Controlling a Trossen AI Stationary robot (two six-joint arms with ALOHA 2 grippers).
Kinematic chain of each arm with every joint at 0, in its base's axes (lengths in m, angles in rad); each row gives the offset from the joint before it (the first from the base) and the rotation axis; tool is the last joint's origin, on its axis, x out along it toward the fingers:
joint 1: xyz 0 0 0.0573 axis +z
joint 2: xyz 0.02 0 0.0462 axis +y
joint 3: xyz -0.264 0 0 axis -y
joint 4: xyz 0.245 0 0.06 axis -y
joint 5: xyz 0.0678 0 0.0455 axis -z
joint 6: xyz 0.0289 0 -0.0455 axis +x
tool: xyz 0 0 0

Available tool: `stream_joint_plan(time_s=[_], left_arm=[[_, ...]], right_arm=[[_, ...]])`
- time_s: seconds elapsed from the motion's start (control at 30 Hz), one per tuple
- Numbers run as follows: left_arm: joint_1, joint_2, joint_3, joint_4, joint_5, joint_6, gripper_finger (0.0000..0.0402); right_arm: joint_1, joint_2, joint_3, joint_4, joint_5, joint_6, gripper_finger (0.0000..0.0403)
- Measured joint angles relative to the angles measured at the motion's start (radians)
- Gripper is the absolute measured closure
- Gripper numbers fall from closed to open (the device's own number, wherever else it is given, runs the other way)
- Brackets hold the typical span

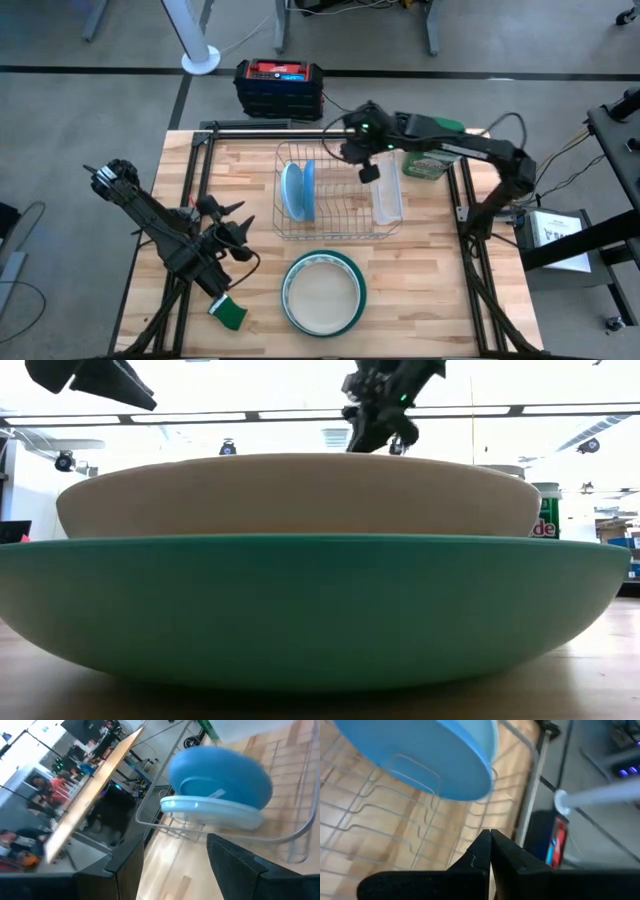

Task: Sort dishes
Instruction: Put the light orange plate in the dish rack

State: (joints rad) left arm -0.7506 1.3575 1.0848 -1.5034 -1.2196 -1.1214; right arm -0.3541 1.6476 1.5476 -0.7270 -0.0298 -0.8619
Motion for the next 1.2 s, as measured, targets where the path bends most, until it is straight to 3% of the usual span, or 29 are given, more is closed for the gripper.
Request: stream_joint_plan(time_s=[0.17,0.37,0.47,0.67,0.87,1.03,1.2], left_arm=[[0.003,0.001,0.054,0.199,0.038,-0.039,0.0197],[0.003,0.003,0.074,0.601,0.261,0.037,0.0197],[0.004,0.026,0.071,0.734,0.316,0.128,0.0197],[0.005,0.115,0.077,0.779,0.398,0.093,0.0197],[0.008,0.209,0.078,0.796,0.460,-0.052,0.0197],[0.012,0.268,0.078,0.816,0.503,-0.189,0.0197],[0.014,0.311,0.078,0.872,0.510,-0.231,0.0197]], right_arm=[[0.053,-0.167,-0.112,0.011,0.077,0.150,0.0403],[0.151,-0.365,-0.277,0.016,0.112,0.452,0.0403],[0.208,-0.432,-0.351,0.028,0.111,0.585,0.0403],[0.336,-0.514,-0.474,0.035,0.111,0.728,0.0403],[0.443,-0.541,-0.564,0.051,0.169,0.858,0.0403],[0.497,-0.540,-0.614,0.051,0.190,0.921,0.0403],[0.521,-0.534,-0.643,0.051,0.190,0.969,0.0403]])
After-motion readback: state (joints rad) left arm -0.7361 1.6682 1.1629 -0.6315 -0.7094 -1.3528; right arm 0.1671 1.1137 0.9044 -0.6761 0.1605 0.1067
